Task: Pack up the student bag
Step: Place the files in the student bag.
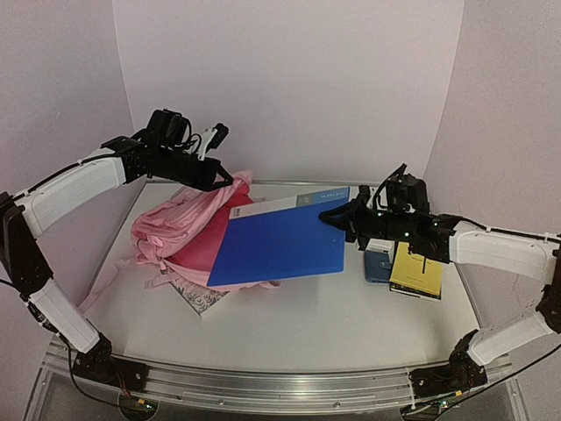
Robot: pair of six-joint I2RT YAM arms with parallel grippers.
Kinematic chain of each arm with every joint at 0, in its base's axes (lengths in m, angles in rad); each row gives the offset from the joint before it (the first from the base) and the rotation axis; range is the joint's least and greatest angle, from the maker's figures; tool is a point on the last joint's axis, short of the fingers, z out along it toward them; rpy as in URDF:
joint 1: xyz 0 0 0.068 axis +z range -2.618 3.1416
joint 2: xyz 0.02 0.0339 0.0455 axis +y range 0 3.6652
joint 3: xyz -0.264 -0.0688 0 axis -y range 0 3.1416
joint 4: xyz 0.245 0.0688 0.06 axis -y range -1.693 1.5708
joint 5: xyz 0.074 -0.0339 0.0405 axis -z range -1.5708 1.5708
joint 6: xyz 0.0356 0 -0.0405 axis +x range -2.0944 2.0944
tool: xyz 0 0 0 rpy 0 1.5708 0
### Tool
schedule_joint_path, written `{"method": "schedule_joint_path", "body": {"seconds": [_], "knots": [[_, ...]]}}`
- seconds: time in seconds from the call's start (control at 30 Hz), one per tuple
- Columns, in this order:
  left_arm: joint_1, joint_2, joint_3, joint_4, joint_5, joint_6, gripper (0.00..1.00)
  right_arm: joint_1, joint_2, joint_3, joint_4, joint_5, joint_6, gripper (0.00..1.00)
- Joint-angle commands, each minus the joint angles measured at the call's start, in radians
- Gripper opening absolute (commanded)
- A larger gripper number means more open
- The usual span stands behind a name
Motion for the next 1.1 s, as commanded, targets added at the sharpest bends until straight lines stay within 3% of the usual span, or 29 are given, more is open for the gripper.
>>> {"method": "schedule_joint_path", "body": {"seconds": [0.0, 0.4, 0.7, 1.07], "knots": [[-0.007, -0.09, -0.007, 0.163, 0.1, 0.007, 0.0, 0.025, 0.057, 0.033, 0.238, 0.084, 0.072, 0.0], [-0.006, -0.101, -0.038, 0.174, 0.145, 0.008, 0.0, 0.039, 0.242, 0.095, 0.488, 0.277, 0.129, 0.0], [-0.006, -0.103, -0.053, 0.183, 0.172, 0.006, 0.0, 0.106, 0.465, 0.197, 0.764, 0.307, 0.215, 0.0], [-0.005, -0.109, -0.057, 0.184, 0.165, -0.005, 0.0, 0.158, 0.426, 0.19, 0.785, 0.412, 0.226, 0.0]]}}
